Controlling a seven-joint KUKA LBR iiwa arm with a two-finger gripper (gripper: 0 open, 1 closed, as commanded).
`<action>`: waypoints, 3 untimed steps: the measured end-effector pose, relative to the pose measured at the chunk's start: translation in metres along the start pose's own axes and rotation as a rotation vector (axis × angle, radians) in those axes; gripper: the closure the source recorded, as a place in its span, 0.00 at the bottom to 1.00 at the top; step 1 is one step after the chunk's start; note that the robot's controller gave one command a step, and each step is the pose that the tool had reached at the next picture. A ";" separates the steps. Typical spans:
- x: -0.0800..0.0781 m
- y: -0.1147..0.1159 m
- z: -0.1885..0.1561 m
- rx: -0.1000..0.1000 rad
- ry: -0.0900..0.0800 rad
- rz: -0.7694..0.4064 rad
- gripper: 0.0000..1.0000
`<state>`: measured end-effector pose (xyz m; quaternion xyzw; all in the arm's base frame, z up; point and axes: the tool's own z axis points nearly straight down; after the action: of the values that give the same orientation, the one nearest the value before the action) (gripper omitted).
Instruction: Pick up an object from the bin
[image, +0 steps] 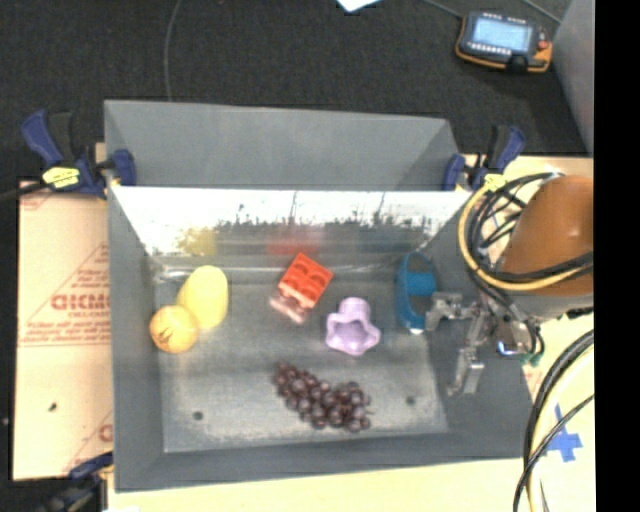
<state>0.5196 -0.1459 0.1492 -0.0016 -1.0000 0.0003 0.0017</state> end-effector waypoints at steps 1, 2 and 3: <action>-0.002 0.000 -0.003 0.002 -0.007 -0.004 0.00; -0.039 0.083 0.058 0.003 -0.008 -0.260 0.00; -0.094 0.094 0.009 0.004 -0.014 -0.187 0.00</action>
Offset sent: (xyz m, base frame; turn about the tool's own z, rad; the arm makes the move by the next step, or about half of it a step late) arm 0.0490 0.1107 -0.0792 -0.3457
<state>0.6142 -0.0520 0.1399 0.0920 -0.9957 0.0023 -0.0053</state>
